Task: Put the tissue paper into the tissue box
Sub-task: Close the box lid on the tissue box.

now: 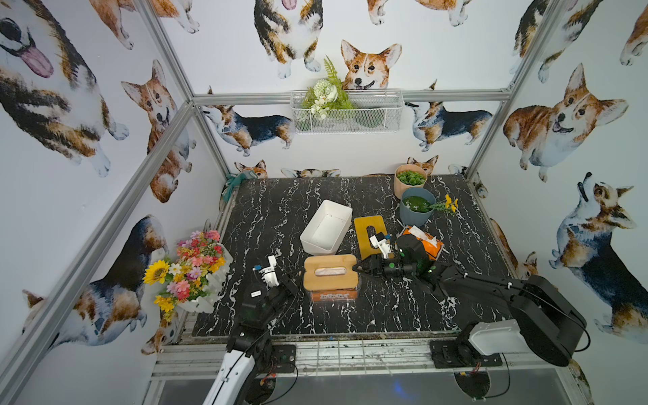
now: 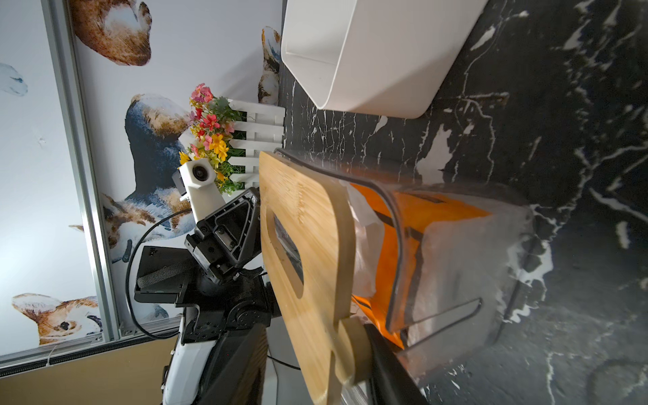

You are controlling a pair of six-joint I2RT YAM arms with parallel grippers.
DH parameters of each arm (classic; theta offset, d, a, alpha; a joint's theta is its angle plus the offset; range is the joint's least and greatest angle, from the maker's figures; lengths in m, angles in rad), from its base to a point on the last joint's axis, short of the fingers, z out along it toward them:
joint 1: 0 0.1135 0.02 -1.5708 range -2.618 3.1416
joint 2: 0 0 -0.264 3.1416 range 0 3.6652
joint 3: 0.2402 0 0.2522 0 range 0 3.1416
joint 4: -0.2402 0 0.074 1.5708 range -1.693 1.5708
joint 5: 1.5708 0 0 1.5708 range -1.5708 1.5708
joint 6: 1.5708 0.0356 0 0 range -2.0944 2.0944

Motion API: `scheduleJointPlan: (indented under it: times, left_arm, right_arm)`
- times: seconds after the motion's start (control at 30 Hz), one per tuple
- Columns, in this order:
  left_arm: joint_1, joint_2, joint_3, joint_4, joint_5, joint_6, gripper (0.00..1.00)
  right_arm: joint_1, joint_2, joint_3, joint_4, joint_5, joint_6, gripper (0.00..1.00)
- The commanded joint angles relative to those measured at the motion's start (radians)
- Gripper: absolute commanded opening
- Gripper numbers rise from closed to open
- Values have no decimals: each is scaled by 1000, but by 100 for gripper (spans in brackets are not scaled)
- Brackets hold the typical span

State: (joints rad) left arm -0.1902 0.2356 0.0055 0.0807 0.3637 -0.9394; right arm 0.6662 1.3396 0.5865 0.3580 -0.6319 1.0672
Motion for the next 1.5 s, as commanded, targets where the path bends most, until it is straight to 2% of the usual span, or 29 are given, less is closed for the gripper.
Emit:
scheduleJointPlan:
  times: [0.0,0.13,0.23,0.4,0.57,0.77,0.87,1.0,1.17,1.47]
  left_arm:
    - [1,-48,-52,-98,-57,-5,0]
    - [3,-48,-35,-121,-62,4,0]
    - [2,40,-30,-73,-37,9,0]
    - [2,233,70,-52,-23,112,0]
    - [1,313,76,5,11,115,0]
    - [1,301,79,-4,8,128,0]
    - [1,321,73,19,20,126,0]
    - [1,338,79,31,30,134,0]
    - [1,313,69,34,38,129,0]
    - [0,244,34,63,60,93,0]
  right_arm:
    - [0,-10,14,9,-8,-22,48]
    - [0,1,23,7,-12,-23,48]
    - [0,14,32,6,-15,-23,48]
    - [0,30,51,-1,-18,-27,49]
    - [0,45,77,-23,-20,-41,49]
    - [-9,51,132,-149,7,-117,50]
    - [-18,47,130,-155,14,-122,51]
    - [-19,66,102,-84,-3,-87,51]
    - [-19,99,59,74,-38,-8,46]
    - [-6,113,29,255,-51,43,36]
